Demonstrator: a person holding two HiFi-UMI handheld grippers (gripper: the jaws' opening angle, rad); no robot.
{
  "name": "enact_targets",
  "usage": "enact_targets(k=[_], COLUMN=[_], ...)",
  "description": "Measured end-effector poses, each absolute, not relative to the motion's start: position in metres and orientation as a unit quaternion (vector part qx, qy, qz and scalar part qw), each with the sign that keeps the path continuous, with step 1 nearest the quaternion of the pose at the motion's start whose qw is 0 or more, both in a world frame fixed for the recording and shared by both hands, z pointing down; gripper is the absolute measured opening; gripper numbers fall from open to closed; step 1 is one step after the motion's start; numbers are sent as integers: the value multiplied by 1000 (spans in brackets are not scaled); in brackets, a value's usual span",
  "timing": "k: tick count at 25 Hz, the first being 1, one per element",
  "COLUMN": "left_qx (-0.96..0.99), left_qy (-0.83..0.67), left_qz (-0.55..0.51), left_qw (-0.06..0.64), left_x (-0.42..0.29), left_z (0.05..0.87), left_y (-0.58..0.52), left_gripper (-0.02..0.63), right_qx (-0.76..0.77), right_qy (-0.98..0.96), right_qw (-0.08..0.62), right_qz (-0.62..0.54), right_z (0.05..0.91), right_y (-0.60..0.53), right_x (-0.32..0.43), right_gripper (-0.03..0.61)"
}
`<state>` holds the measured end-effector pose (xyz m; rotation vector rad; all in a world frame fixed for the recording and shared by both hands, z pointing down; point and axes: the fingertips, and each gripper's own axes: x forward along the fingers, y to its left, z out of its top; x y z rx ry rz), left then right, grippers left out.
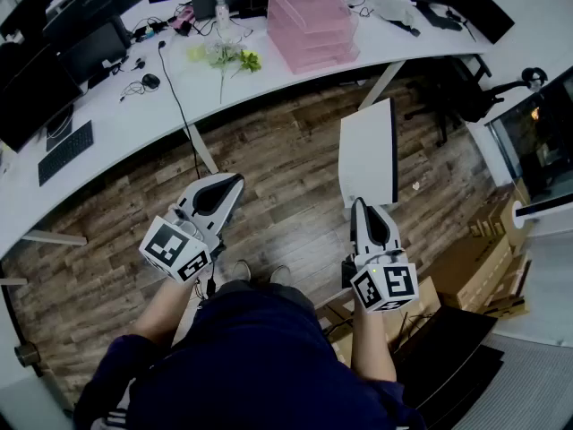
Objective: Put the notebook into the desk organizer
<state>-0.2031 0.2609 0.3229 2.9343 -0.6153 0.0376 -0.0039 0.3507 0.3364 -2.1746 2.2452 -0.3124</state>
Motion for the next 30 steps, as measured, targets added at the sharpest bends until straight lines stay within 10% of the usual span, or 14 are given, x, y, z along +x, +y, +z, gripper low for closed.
enact_targets(k=[30], left_qx=[975], left_qy=[-212], left_qz=[29], left_qw=[59], left_x=[-143], left_z=[323], left_y=[281], left_gripper=[28], right_qx=[-696], right_qy=[712], right_qw=[-4], right_qz=[-93], right_z=[344], right_y=[370], right_x=[61], right_gripper=[9])
